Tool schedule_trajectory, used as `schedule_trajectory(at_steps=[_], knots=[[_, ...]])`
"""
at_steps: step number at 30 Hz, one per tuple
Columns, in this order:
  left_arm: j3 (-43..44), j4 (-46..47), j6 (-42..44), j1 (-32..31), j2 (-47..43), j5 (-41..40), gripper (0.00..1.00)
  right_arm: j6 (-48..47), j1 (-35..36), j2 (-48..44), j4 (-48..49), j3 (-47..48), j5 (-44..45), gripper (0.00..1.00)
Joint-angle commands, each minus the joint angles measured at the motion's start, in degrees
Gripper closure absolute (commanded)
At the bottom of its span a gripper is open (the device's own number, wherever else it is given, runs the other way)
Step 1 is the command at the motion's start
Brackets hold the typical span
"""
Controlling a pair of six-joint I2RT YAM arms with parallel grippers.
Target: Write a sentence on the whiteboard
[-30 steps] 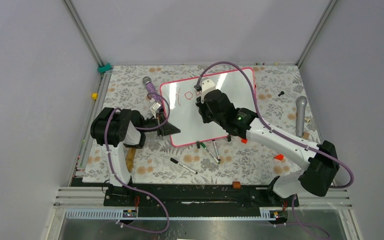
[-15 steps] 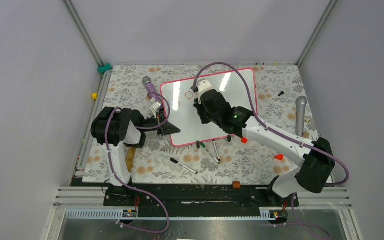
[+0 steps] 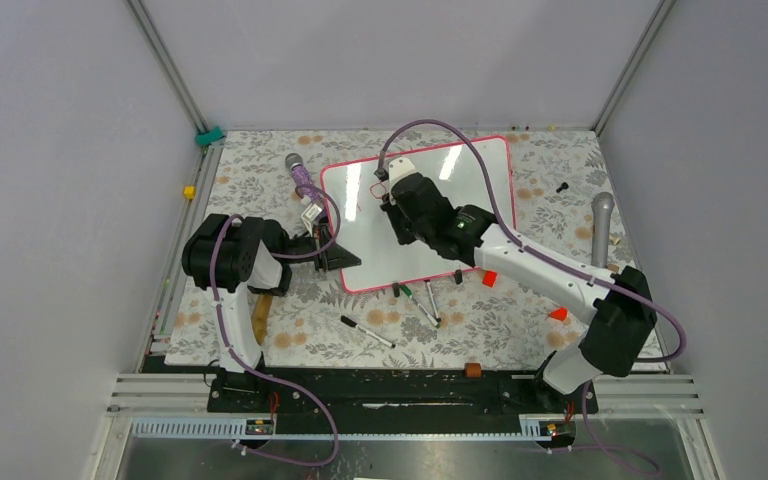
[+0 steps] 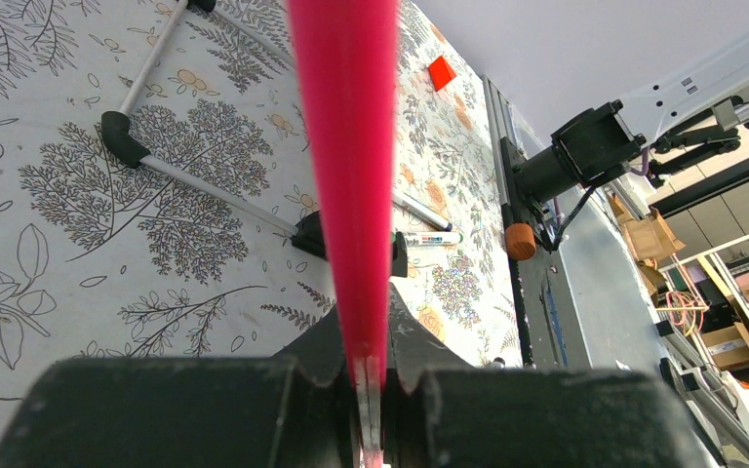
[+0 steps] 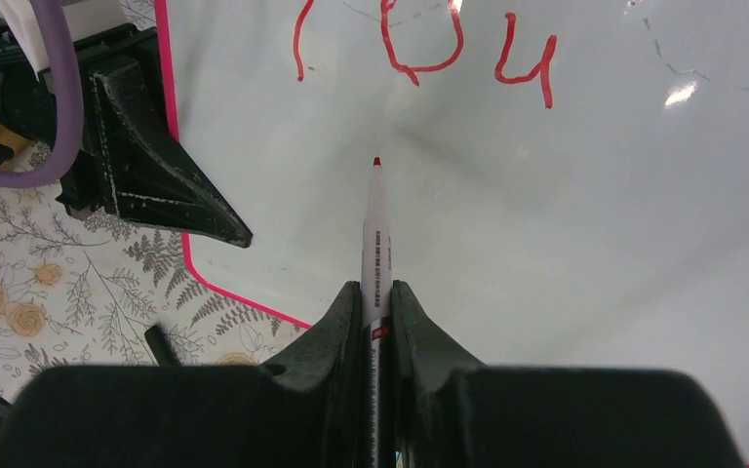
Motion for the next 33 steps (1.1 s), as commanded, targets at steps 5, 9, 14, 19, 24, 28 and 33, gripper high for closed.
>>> schedule_trajectory(at_steps=[5,9,14,19,24,28,33], knots=[[0.0,-0.5,4.1,-0.9,2.1,2.0,1.00,-2.2,3.2,5.3,-8.5,10.8,6.2,1.00],[0.0,-0.5,4.1,-0.9,2.2,2.0,1.00,-2.8,4.9,7.3,-11.8,13.4,9.2,1.00],[0.0,-0.4,4.2,-0.9,2.2,2.1,1.00,-3.4,5.5,8.2,-12.2,14.0,11.2,1.00],[0.1,-0.4,4.1,-0.9,2.2,2.1,1.00,-3.7,5.6,9.3,-12.8,15.2,12.2,1.00],[0.1,-0.5,4.1,-1.0,2.2,2.1,1.00,-3.8,5.7,10.6,-13.4,17.0,11.9,1.00],[0.0,-0.4,4.0,-1.0,2.2,2.2,1.00,-4.0,5.6,11.6,-13.9,18.5,11.9,1.00],[0.2,-0.5,3.9,-0.9,2.3,2.2,1.00,-3.9,5.6,12.2,-13.9,19.2,11.5,1.00]])
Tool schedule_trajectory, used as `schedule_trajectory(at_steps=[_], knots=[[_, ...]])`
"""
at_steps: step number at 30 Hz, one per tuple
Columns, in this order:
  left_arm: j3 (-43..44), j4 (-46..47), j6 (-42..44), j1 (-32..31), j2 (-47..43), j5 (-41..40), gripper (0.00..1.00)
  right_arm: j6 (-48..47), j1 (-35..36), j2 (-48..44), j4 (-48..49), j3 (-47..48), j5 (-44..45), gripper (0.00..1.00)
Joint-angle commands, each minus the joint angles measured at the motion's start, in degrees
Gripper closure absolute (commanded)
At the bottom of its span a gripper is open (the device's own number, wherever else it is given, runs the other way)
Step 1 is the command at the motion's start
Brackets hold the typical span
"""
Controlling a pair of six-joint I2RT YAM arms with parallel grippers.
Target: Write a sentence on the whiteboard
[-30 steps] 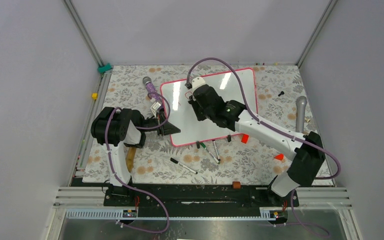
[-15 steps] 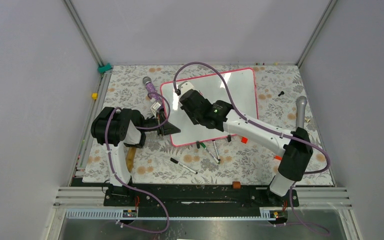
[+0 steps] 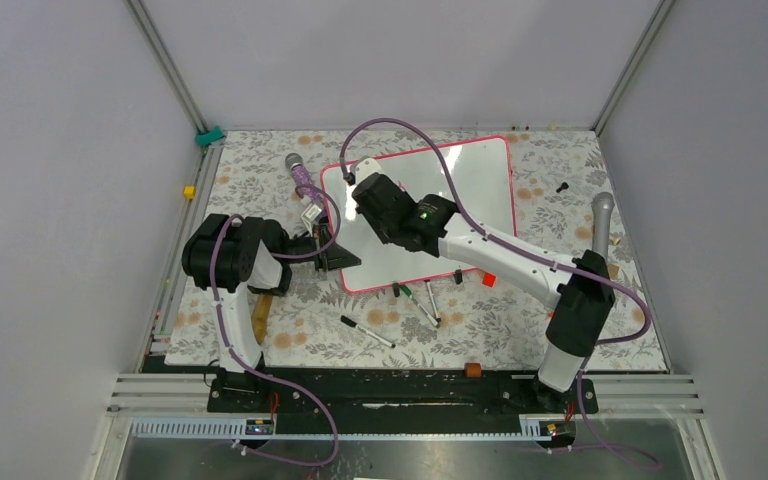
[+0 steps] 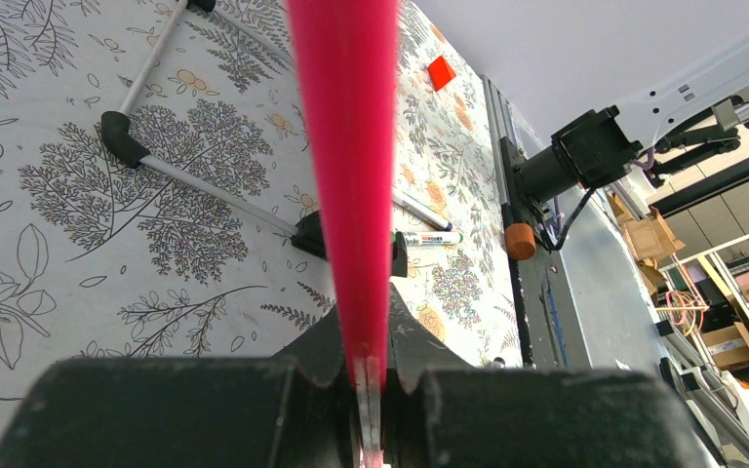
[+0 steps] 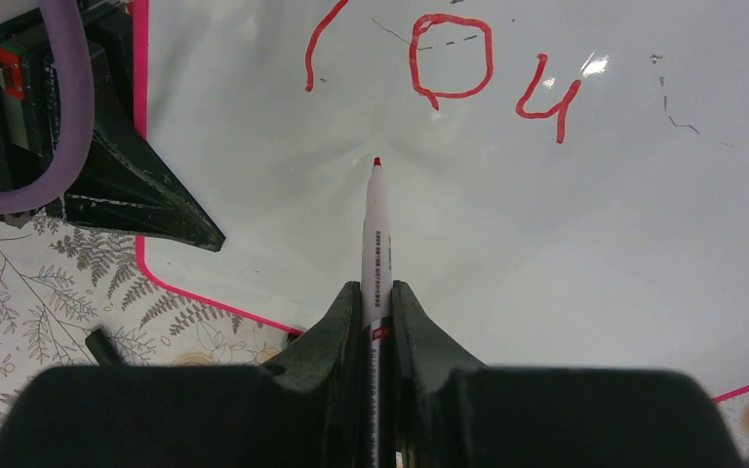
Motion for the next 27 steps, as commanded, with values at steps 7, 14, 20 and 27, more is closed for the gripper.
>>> schedule_trajectory(at_steps=[7,14,20,27], knots=[[0.2,-0.5,3.7,-0.9,2.3,2.2,1.00,-0.5,0.4,1.4,-0.6,3.6,1.0,1.00],[0.3,-0.5,3.7,-1.0,2.3,2.2,1.00,-0.3,0.4,2.5,-0.7,4.5,0.3,1.00],[0.2,-0.5,3.7,-1.0,2.3,2.2,1.00,-1.0,0.4,3.1,-0.7,5.1,1.1,1.00],[0.4,-0.4,3.6,-0.9,2.3,2.2,1.00,-1.2,0.4,4.0,-1.1,5.4,2.2,1.00]])
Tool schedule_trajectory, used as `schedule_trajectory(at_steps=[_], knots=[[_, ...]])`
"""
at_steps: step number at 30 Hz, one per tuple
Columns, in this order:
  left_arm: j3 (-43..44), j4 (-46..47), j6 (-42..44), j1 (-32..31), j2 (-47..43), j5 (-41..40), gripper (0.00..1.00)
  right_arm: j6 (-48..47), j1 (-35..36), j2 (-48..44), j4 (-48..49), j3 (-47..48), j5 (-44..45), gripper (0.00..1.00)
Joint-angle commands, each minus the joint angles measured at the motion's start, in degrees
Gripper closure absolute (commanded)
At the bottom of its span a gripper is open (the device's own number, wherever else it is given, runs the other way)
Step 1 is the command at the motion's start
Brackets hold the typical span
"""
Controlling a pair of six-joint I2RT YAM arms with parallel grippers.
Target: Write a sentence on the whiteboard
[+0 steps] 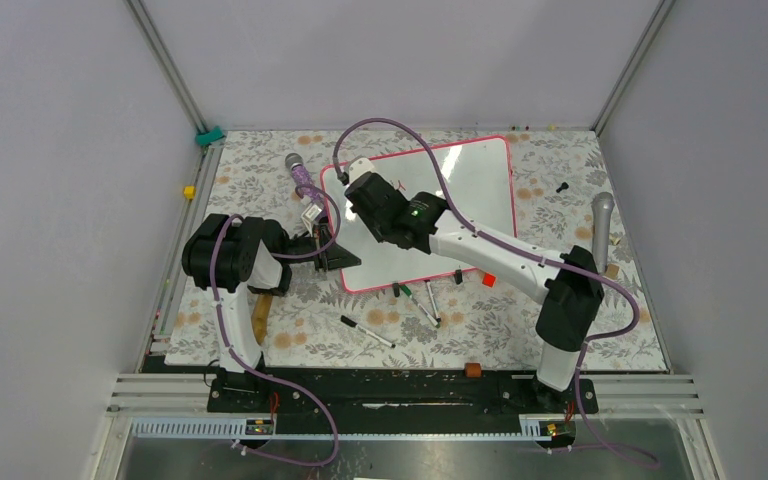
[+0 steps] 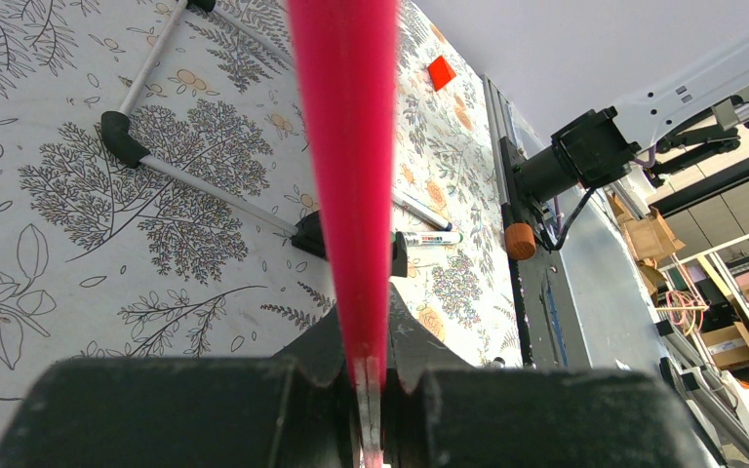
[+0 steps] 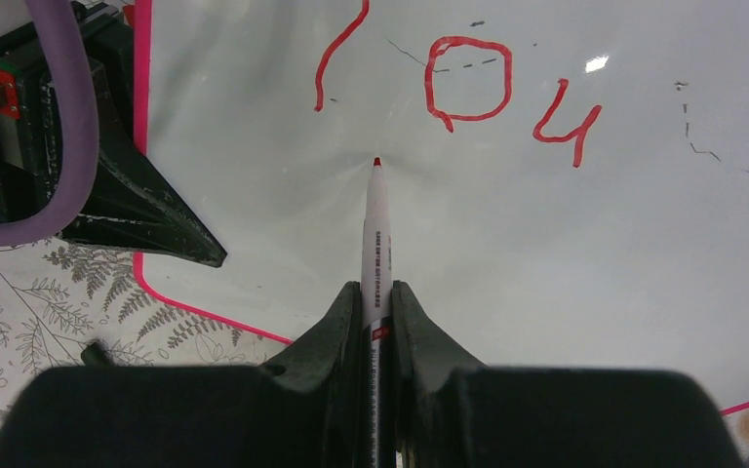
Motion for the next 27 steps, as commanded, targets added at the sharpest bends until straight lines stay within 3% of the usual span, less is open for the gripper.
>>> schedule_trajectory(at_steps=[1,27], knots=[[0.3,-0.4,3.6,-0.9,2.3,2.2,1.00,-0.6,0.4,0.8,-0.6,2.7,2.1,1.00],[0.3,-0.5,3.6,-1.0,2.3,2.4,1.00,1.0,0.4,1.6,-3.6,1.4,0.4,1.00]])
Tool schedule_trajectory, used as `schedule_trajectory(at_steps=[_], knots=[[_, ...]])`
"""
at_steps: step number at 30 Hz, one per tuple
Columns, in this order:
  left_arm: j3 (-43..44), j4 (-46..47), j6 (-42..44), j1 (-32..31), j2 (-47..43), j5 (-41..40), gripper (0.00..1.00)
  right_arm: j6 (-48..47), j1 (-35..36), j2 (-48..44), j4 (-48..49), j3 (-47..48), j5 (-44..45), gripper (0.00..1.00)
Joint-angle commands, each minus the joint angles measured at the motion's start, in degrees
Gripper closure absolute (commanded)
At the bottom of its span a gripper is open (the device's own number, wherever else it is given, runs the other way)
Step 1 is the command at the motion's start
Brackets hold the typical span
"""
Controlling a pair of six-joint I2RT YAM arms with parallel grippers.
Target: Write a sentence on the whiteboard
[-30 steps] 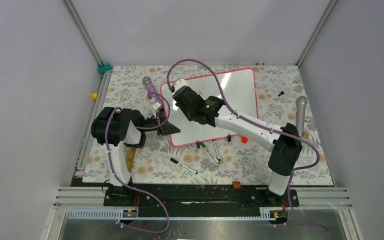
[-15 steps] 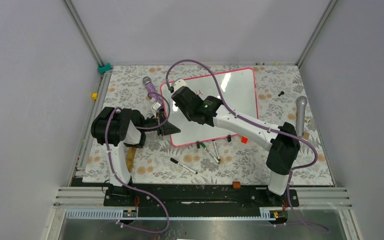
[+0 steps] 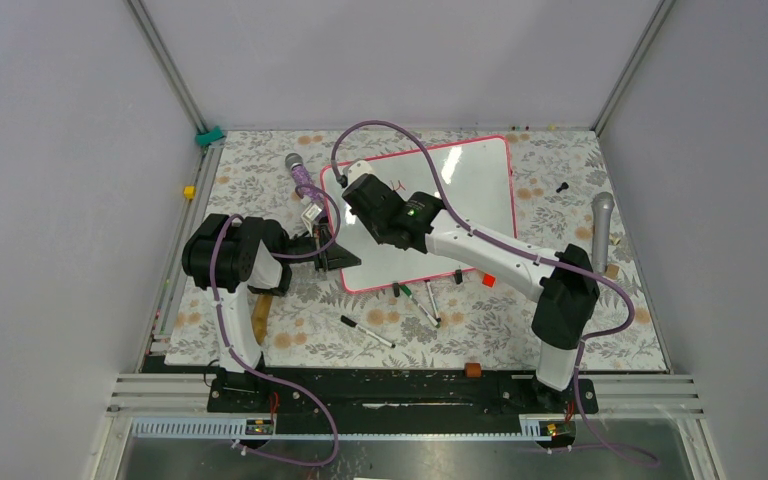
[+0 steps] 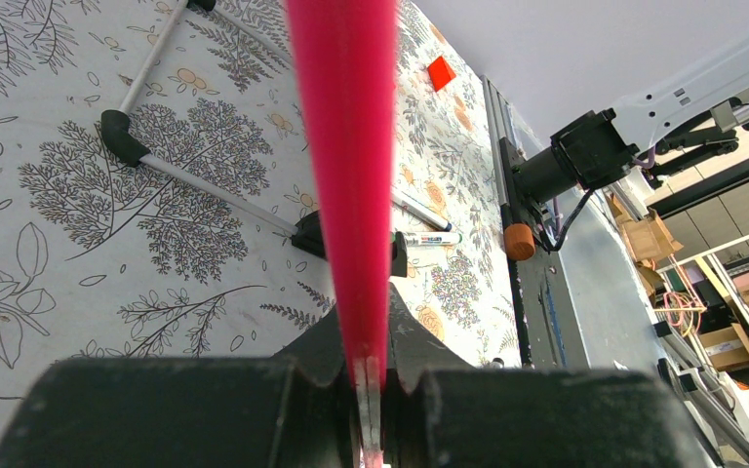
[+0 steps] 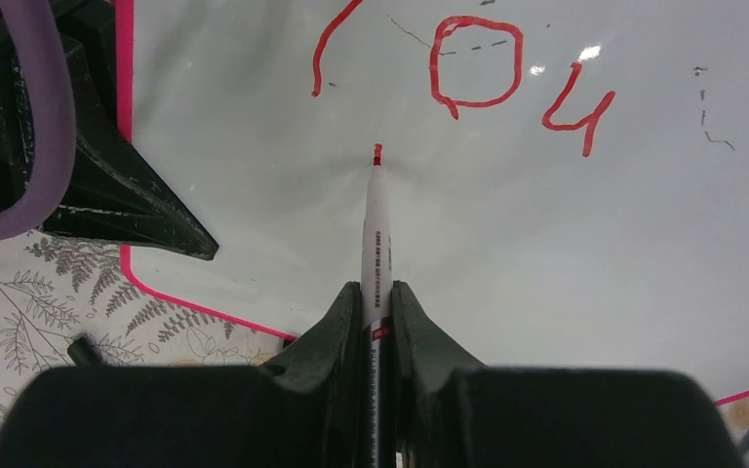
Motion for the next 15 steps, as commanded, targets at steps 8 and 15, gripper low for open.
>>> schedule_trajectory(at_steps=[8,15], knots=[[0.3,-0.4,3.7,-1.0,2.3,2.3,1.00,1.8,0.3,-0.3,-2.7,-0.8,-2.1,1.00],[0.3,-0.4,3.7,-0.9,2.4,2.3,1.00,2.2,0.3,-0.4,-3.3,-1.8,-3.5,1.00]])
